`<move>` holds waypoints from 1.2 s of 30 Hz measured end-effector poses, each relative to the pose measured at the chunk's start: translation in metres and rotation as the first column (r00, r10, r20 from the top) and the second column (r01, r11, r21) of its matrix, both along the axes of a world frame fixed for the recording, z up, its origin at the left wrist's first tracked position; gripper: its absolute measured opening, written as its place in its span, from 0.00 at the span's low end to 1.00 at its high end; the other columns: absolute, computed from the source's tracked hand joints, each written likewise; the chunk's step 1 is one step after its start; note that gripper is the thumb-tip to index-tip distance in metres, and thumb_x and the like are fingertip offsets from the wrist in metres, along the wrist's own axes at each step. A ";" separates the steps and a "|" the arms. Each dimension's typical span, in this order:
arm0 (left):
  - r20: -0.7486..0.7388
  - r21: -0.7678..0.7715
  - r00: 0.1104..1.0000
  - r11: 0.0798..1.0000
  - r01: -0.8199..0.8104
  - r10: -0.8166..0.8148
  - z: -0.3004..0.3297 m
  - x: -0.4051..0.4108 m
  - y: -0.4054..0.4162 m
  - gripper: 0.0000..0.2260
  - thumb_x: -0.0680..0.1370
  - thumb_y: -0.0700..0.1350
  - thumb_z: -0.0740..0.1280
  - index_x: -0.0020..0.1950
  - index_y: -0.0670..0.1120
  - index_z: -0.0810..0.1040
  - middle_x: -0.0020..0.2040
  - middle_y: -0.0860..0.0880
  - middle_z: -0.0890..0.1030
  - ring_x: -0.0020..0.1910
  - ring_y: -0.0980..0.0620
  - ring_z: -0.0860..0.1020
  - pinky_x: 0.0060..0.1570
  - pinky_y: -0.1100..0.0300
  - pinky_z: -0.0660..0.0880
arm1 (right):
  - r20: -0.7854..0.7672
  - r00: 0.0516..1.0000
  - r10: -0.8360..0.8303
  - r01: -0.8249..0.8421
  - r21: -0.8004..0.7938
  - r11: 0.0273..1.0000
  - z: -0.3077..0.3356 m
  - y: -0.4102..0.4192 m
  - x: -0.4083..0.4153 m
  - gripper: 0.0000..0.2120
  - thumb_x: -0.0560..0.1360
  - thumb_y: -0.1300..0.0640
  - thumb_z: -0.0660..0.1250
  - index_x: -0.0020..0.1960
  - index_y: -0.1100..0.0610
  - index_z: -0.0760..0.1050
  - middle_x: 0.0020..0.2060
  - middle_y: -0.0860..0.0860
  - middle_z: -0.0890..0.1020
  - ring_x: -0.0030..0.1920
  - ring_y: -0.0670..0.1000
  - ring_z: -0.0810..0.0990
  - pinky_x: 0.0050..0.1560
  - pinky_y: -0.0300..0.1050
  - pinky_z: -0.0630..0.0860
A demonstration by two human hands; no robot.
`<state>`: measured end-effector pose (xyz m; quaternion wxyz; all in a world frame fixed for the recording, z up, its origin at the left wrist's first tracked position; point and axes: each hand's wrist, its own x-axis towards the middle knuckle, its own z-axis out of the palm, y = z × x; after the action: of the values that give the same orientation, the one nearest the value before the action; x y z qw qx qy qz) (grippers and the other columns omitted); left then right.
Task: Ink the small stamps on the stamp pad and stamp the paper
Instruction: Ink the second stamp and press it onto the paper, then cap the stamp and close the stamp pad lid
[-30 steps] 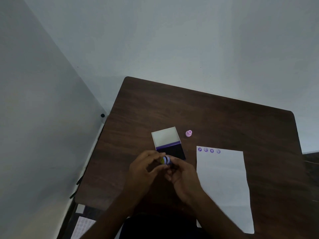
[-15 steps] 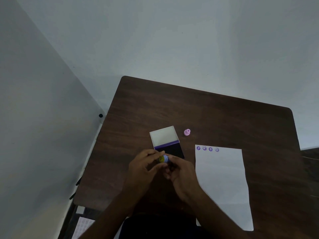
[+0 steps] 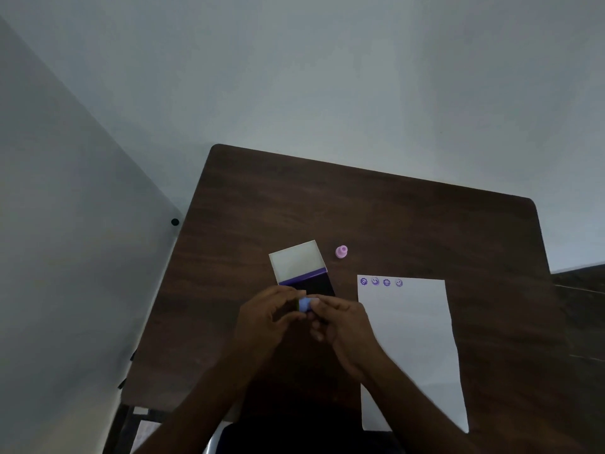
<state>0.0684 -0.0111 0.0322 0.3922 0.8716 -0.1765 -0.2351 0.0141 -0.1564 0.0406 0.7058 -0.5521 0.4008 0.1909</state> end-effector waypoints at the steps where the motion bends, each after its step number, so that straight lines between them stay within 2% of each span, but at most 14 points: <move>1: -0.046 0.047 0.999 0.999 -0.025 0.027 -0.001 0.000 -0.005 0.19 0.73 0.43 0.71 0.63 0.46 0.74 0.62 0.46 0.76 0.52 0.64 0.67 0.52 0.75 0.57 | 0.039 0.998 -0.057 0.057 0.015 0.998 0.000 -0.006 -0.002 0.09 0.74 0.55 0.66 0.45 0.62 0.79 0.31 0.57 0.79 0.30 0.51 0.75 0.33 0.42 0.73; 3: -0.049 -0.062 0.994 0.993 -0.105 0.102 -0.003 -0.002 -0.016 0.22 0.71 0.47 0.73 0.64 0.52 0.73 0.60 0.52 0.77 0.53 0.65 0.71 0.56 0.73 0.62 | 0.110 0.988 -0.105 0.107 -0.006 0.994 0.002 -0.019 -0.005 0.10 0.72 0.54 0.70 0.48 0.60 0.81 0.33 0.58 0.81 0.30 0.52 0.76 0.32 0.41 0.74; 6: -0.114 -0.226 0.981 0.957 -0.182 0.159 0.000 -0.004 -0.031 0.24 0.71 0.50 0.73 0.65 0.57 0.70 0.54 0.57 0.79 0.52 0.61 0.78 0.50 0.65 0.75 | 0.113 0.992 -0.049 0.073 -0.223 0.972 -0.001 -0.034 0.001 0.10 0.70 0.53 0.72 0.48 0.57 0.82 0.31 0.54 0.83 0.28 0.48 0.77 0.31 0.38 0.75; 9: -0.271 -0.117 0.945 0.968 -0.221 0.183 -0.008 0.002 -0.048 0.25 0.71 0.44 0.73 0.66 0.48 0.70 0.56 0.48 0.78 0.53 0.51 0.77 0.54 0.53 0.75 | 0.076 0.997 0.000 0.034 -0.451 0.892 -0.009 -0.055 0.009 0.05 0.69 0.51 0.73 0.42 0.52 0.82 0.30 0.51 0.83 0.28 0.47 0.79 0.31 0.39 0.76; 11: -0.350 -0.077 0.922 0.975 -0.206 0.167 -0.012 0.006 -0.060 0.22 0.71 0.40 0.73 0.63 0.45 0.72 0.54 0.46 0.79 0.51 0.50 0.78 0.52 0.55 0.76 | 0.047 0.996 0.071 -0.031 -0.578 0.815 -0.014 -0.072 0.015 0.05 0.69 0.50 0.73 0.41 0.51 0.81 0.34 0.49 0.84 0.33 0.45 0.81 0.36 0.39 0.77; 12: -0.354 -0.079 0.924 0.979 -0.188 0.149 -0.013 0.005 -0.064 0.19 0.72 0.39 0.72 0.61 0.45 0.73 0.53 0.46 0.79 0.49 0.52 0.78 0.50 0.58 0.76 | 0.027 0.993 0.117 -0.073 -0.638 0.766 -0.018 -0.079 0.018 0.07 0.70 0.51 0.72 0.44 0.53 0.81 0.37 0.49 0.84 0.37 0.44 0.82 0.40 0.39 0.78; 14: -0.363 -0.079 0.923 0.983 -0.165 0.126 -0.015 0.005 -0.069 0.16 0.73 0.37 0.71 0.59 0.44 0.75 0.53 0.46 0.80 0.50 0.51 0.78 0.51 0.57 0.76 | 0.009 0.984 0.176 -0.117 -0.714 0.691 -0.026 -0.092 0.026 0.09 0.72 0.53 0.70 0.49 0.57 0.81 0.41 0.51 0.84 0.41 0.45 0.82 0.46 0.41 0.78; 16: -0.383 -0.052 0.917 0.988 -0.146 0.115 -0.020 0.005 -0.073 0.15 0.73 0.37 0.69 0.59 0.42 0.74 0.54 0.44 0.79 0.52 0.49 0.78 0.55 0.52 0.75 | -0.036 0.978 0.207 -0.163 -0.752 0.639 -0.036 -0.101 0.036 0.09 0.72 0.55 0.70 0.48 0.58 0.81 0.41 0.53 0.84 0.39 0.44 0.80 0.45 0.40 0.76; 18: -0.370 -0.029 0.922 0.991 -0.131 0.112 -0.024 0.006 -0.073 0.15 0.74 0.37 0.69 0.60 0.41 0.74 0.55 0.44 0.79 0.53 0.49 0.77 0.56 0.51 0.75 | -0.093 0.974 0.206 -0.200 -0.776 0.598 -0.048 -0.107 0.046 0.08 0.73 0.54 0.70 0.47 0.58 0.81 0.40 0.52 0.83 0.35 0.41 0.77 0.39 0.34 0.71; 22: -0.287 -0.035 0.951 0.991 -0.129 0.113 -0.031 0.007 -0.067 0.17 0.74 0.38 0.69 0.63 0.43 0.74 0.54 0.48 0.80 0.49 0.55 0.78 0.49 0.64 0.75 | -0.192 0.966 0.174 -0.258 -0.784 0.565 -0.071 -0.112 0.062 0.09 0.72 0.53 0.70 0.48 0.58 0.79 0.42 0.52 0.82 0.39 0.45 0.76 0.45 0.39 0.71; 26: -0.285 -0.026 0.946 0.985 -0.168 0.154 -0.038 0.008 -0.057 0.18 0.75 0.38 0.68 0.63 0.49 0.74 0.52 0.53 0.79 0.48 0.59 0.78 0.46 0.68 0.74 | -0.234 0.954 0.189 -0.300 -0.775 0.556 -0.086 -0.111 0.070 0.10 0.72 0.53 0.70 0.50 0.58 0.78 0.44 0.52 0.81 0.42 0.46 0.76 0.47 0.40 0.71; 30: -0.336 -0.033 0.911 0.964 -0.264 0.238 -0.046 0.010 -0.042 0.16 0.76 0.39 0.67 0.62 0.51 0.75 0.51 0.54 0.79 0.49 0.59 0.78 0.49 0.62 0.76 | -0.225 0.957 0.184 -0.289 -0.793 0.536 -0.092 -0.110 0.073 0.10 0.73 0.53 0.69 0.50 0.58 0.78 0.44 0.52 0.81 0.42 0.46 0.75 0.46 0.39 0.70; 33: -0.386 -0.047 0.872 0.937 -0.345 0.302 -0.050 0.014 -0.035 0.14 0.77 0.39 0.66 0.61 0.52 0.76 0.51 0.54 0.80 0.49 0.60 0.78 0.47 0.64 0.75 | -0.235 0.954 0.186 -0.299 -0.796 0.526 -0.094 -0.109 0.075 0.09 0.73 0.53 0.69 0.49 0.57 0.77 0.44 0.52 0.81 0.42 0.45 0.75 0.46 0.39 0.70; 36: -0.431 -0.044 0.828 0.909 -0.415 0.358 -0.054 0.019 -0.029 0.12 0.77 0.40 0.65 0.58 0.53 0.77 0.50 0.55 0.80 0.49 0.61 0.78 0.49 0.60 0.76 | -0.262 0.940 0.219 -0.340 -0.786 0.516 -0.093 -0.111 0.079 0.09 0.72 0.52 0.70 0.49 0.56 0.77 0.43 0.51 0.80 0.41 0.46 0.75 0.45 0.39 0.70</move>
<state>0.0869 -0.0403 -0.0218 0.5184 0.7907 0.0753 -0.3169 0.0935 -0.2673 -0.0526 0.2994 -0.8595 0.3938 0.1288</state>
